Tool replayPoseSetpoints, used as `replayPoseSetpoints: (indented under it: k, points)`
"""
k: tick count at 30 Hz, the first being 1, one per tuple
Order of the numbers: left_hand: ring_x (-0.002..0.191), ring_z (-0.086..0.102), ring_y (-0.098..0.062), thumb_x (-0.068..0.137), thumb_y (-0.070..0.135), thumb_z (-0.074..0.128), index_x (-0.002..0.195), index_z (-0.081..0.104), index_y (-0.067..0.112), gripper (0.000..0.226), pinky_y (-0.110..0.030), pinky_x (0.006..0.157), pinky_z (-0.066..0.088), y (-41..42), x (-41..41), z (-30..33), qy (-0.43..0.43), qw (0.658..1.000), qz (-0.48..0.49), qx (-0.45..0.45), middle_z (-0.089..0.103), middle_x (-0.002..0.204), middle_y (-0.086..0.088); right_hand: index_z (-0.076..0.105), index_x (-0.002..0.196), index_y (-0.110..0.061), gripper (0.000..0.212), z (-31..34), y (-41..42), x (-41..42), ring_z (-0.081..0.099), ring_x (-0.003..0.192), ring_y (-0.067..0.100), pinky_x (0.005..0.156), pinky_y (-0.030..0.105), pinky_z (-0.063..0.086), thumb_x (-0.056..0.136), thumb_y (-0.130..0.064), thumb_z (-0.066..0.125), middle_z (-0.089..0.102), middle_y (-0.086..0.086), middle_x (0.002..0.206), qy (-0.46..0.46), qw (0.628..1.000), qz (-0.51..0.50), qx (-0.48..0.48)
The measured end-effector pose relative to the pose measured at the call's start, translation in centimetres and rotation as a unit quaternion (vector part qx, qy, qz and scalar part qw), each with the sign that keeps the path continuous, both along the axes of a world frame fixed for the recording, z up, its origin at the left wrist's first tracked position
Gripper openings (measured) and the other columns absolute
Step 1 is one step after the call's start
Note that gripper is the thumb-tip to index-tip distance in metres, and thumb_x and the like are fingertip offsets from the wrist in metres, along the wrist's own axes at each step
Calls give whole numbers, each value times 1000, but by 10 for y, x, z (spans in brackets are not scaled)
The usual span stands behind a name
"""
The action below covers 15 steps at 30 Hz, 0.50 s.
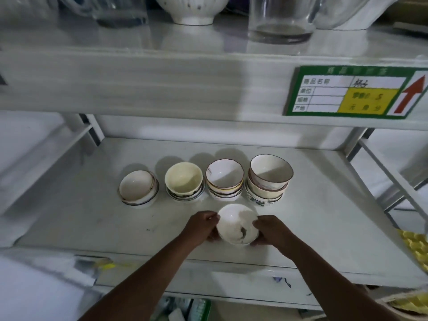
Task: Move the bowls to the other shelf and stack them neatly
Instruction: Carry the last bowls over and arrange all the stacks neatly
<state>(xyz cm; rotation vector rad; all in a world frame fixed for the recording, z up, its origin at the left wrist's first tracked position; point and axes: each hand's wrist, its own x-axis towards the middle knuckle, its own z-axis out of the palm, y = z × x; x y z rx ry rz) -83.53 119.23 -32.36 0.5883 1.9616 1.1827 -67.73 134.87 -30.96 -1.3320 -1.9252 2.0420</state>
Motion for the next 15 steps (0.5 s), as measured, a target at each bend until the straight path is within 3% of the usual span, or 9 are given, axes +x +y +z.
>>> replayPoseSetpoints:
  k: [4,9,12,15]
  points:
    - [54,65,-24,94,24,59,87,71,19,14,-34,55,57,-18,-11,28,-10,998,45,51,68,67,-16,66,98,7,18,19,-11,-18,69,75,36,69,47,63,98,0,51,67,28,91,22,1000,10,12]
    - [43,62,-19,91,21,66,92,69,10,12,-27,45,55,-17,-38,73,25,987,103,124,65,59,-9,67,87,3,24,67,-16,-46,74,63,31,63,38,64,100,-8,50,72,19,75,55,995,12,85]
    - [49,65,-19,87,22,68,84,71,8,15,-32,56,59,1,-57,95,50,982,126,128,66,66,-12,63,74,-3,36,90,-8,-68,73,57,36,73,41,61,100,-20,44,71,19,61,20,987,-8,162]
    - [67,68,-21,67,40,68,72,74,21,21,-41,75,58,20,-75,102,101,980,115,123,69,63,-2,61,77,-2,40,104,-3,-86,73,54,26,66,24,56,102,-24,40,69,20,62,15,983,-45,176]
